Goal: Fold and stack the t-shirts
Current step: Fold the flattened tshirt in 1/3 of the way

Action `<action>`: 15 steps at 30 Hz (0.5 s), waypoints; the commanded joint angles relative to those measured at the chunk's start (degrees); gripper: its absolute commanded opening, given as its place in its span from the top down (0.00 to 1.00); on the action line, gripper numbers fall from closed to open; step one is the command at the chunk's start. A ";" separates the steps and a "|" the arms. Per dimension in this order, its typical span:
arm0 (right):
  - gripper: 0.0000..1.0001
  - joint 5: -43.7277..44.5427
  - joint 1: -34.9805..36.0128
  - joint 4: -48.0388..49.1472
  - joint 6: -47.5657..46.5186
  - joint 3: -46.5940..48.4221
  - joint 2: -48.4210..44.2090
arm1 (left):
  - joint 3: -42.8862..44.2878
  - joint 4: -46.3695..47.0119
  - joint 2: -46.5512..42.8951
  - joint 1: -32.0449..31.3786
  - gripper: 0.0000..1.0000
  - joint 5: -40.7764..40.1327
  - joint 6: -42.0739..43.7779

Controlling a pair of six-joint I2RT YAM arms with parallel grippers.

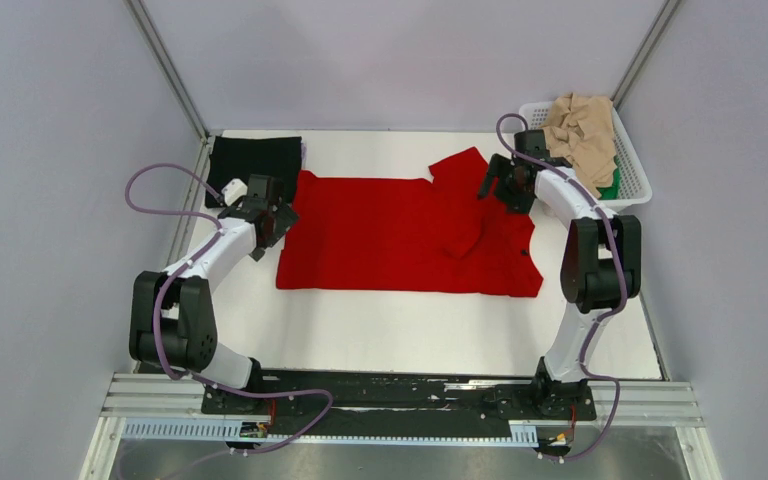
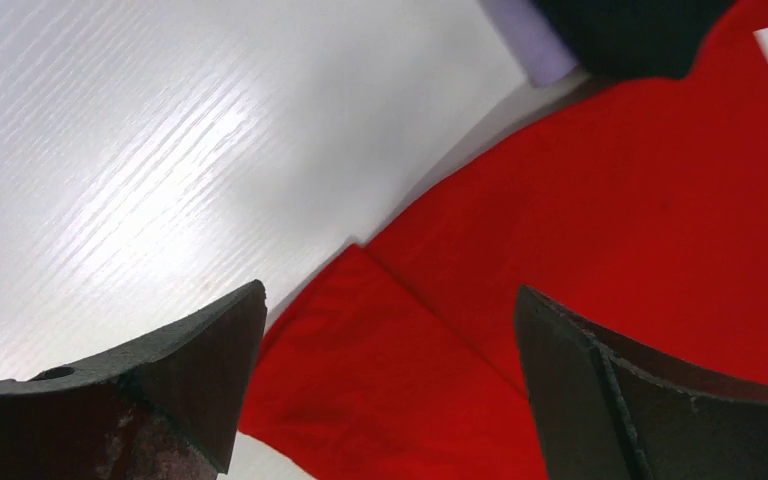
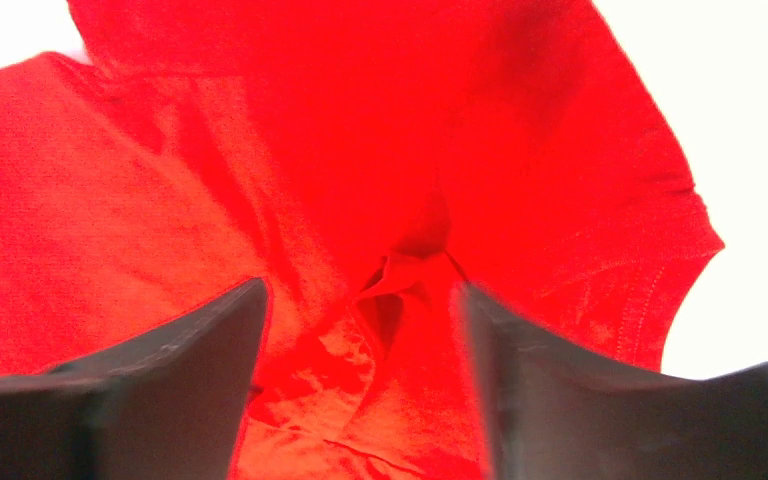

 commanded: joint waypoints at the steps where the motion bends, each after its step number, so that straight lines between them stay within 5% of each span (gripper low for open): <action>1: 0.06 -4.30 -0.94 2.68 2.46 0.74 -6.89 | 4.23 -0.68 -3.58 0.28 0.00 -1.38 -0.22; 9: 0.00 -17.75 1.08 10.98 5.77 -23.31 -20.97 | -6.40 13.25 -10.88 -0.30 0.00 20.19 5.28; 15: 0.00 -16.90 4.93 13.67 6.04 -26.75 -19.59 | -12.09 19.25 -10.76 -4.13 0.00 26.01 8.32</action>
